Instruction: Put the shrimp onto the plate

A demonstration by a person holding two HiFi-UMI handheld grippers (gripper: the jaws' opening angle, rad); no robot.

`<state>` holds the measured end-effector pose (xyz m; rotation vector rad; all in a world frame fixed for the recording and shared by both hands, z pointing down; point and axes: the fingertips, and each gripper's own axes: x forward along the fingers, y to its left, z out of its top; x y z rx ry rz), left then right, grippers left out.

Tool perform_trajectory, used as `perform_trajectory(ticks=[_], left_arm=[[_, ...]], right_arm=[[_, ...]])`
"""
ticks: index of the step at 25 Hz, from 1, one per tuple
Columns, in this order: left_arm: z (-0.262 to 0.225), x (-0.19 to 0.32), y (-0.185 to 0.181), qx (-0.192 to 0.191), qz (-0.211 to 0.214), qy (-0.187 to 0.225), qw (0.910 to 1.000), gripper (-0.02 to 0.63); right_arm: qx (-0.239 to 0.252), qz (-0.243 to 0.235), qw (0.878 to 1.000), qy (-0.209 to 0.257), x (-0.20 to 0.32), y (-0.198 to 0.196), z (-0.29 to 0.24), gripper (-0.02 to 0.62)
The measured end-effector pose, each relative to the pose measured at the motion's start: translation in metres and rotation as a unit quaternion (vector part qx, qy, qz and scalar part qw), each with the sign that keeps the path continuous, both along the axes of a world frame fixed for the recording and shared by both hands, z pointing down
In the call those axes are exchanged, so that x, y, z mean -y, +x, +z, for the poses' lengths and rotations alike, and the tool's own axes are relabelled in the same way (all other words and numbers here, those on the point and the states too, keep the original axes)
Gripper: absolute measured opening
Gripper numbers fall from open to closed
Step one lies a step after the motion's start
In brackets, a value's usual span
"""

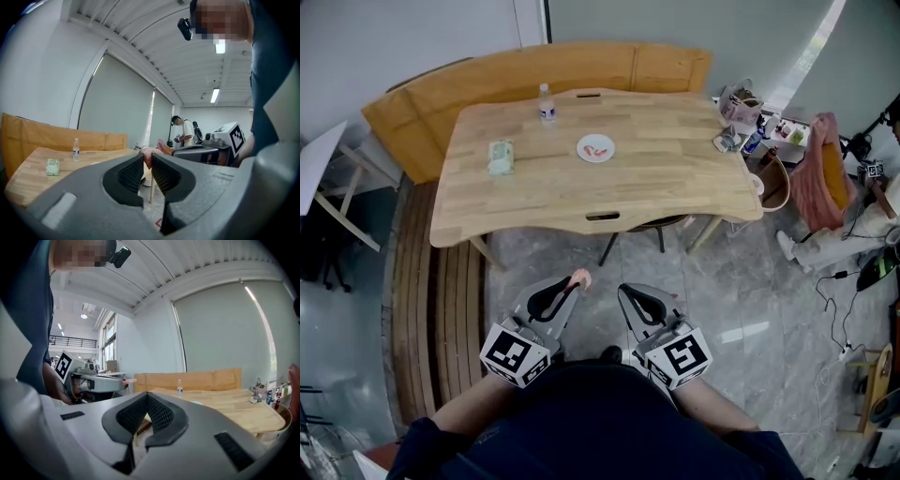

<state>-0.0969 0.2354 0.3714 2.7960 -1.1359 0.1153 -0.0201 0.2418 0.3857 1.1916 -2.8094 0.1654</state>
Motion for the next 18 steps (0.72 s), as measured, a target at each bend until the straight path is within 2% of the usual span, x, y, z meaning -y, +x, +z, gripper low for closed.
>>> perform_trajectory(ticks=[9, 18], left_arm=[[0.010, 0.008, 0.022, 0.005, -0.022, -0.004, 0.9997, 0.052], [0.004, 0.029, 0.029, 0.012, -0.030, 0.005, 0.9995, 0.052]], right_arm=[[0.005, -0.015, 1.000, -0.002, 0.011, 0.028, 0.012, 0.009], [0.008, -0.021, 1.000, -0.004, 0.029, 0.036, 0.012, 0.009]])
